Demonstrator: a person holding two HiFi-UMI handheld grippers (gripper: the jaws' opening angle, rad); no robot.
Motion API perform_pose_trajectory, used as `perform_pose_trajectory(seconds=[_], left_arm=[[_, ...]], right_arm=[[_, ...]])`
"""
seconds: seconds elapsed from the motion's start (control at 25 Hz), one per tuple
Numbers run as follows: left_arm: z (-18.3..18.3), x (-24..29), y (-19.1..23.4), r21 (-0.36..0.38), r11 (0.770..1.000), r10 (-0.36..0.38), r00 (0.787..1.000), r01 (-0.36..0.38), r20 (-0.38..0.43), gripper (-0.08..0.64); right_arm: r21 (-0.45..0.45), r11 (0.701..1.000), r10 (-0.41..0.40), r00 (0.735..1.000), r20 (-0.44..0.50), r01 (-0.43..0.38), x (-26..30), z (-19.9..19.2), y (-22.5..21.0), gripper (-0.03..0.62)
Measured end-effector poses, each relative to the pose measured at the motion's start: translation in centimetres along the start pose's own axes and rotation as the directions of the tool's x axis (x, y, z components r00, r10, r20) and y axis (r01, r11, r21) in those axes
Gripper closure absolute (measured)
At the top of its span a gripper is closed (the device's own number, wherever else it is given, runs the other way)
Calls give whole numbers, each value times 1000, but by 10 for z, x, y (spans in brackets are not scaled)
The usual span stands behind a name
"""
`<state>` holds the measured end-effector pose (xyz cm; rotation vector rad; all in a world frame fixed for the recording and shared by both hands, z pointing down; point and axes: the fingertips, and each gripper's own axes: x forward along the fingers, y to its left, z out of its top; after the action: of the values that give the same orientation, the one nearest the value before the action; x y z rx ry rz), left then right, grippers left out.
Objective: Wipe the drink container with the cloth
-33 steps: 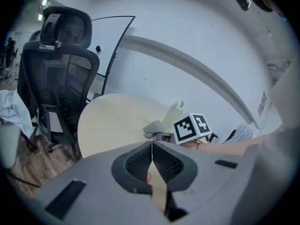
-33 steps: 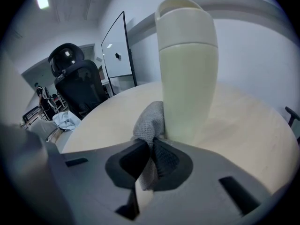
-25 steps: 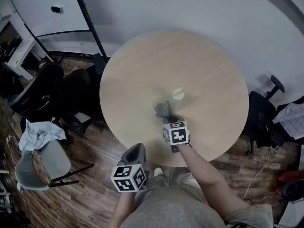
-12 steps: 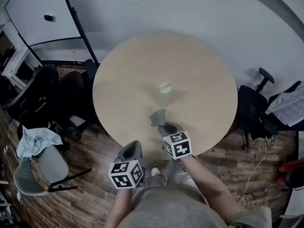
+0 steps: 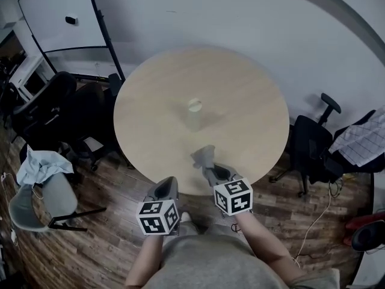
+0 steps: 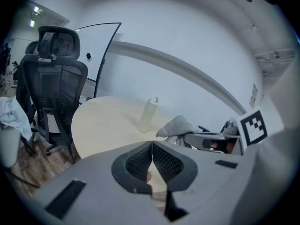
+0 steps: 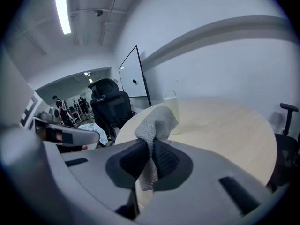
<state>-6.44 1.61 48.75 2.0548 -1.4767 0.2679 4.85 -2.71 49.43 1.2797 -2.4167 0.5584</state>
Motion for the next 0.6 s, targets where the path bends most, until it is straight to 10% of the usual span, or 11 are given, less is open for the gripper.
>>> perform_pose_trajectory(seconds=[0.6], left_arm=[[-62,-49,-112,-56,996,65,997,-63,29,557]], right_arm=[[-72,994,90,995,49,-86,-139,-31,-8,583]])
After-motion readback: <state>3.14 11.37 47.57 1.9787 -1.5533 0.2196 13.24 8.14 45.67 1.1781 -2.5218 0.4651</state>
